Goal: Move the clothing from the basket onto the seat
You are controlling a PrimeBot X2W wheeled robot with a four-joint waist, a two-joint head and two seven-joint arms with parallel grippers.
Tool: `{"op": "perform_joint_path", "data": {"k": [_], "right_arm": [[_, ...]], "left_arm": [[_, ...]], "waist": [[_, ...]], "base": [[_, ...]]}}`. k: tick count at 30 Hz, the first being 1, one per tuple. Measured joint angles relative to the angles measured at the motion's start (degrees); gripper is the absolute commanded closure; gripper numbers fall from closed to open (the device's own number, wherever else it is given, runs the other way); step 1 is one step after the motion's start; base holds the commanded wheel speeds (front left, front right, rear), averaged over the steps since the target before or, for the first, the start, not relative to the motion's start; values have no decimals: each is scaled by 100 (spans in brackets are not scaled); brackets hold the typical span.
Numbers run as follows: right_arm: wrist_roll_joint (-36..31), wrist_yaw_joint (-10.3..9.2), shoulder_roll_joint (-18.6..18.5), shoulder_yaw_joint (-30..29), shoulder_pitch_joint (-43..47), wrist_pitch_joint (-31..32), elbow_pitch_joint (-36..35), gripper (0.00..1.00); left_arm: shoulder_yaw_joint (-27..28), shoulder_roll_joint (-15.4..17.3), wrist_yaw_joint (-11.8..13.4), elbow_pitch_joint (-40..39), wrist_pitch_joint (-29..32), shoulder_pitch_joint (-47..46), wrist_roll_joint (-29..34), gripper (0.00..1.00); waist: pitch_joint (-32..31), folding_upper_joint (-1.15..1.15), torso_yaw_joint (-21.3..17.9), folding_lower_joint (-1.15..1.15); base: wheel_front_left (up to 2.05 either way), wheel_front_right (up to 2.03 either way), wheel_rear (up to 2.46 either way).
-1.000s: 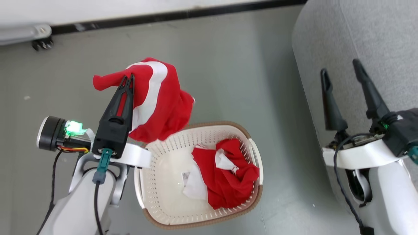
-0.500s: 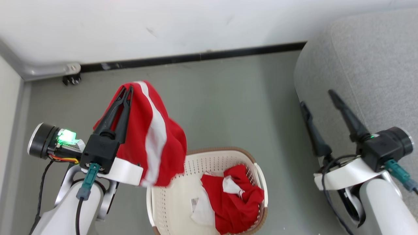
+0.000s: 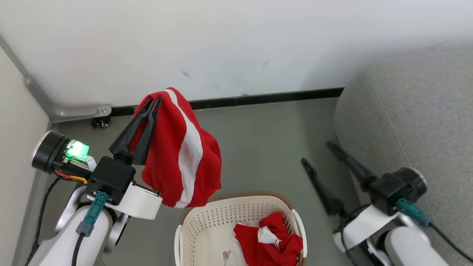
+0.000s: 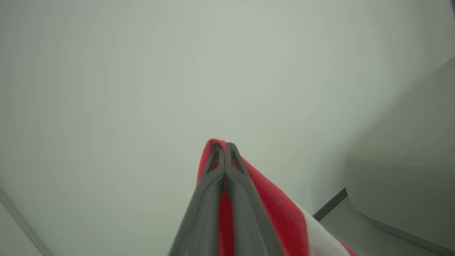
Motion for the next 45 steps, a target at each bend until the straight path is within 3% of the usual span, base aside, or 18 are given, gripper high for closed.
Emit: {"op": "perform_joint_path", "data": {"k": [9, 20, 38, 45], "right_arm": [[415, 0, -237, 873, 178, 290, -14, 0], [1289, 1, -163, 2337, 164, 542, -133, 0], [1774, 0, -68, 2518, -399, 472, 360, 0], [2267, 0, 224, 2696, -429, 412, 654, 0]], "left_arm": [[-151, -32, -298, -73, 4, -53, -190, 100], [-400, -182, -548, -200, 353, -347, -238, 100], [-799, -471, -808, -461, 926, -848, -235, 100], [-971, -666, -854, -536, 1122, -984, -229, 100]], "waist": [[-356, 0, 62, -1], [-614, 0, 130, 0], [-597, 0, 366, 0], [-546, 0, 466, 0]], "base": [[0, 0, 0], [0, 0, 0], [0, 0, 0], [0, 0, 0]]}}
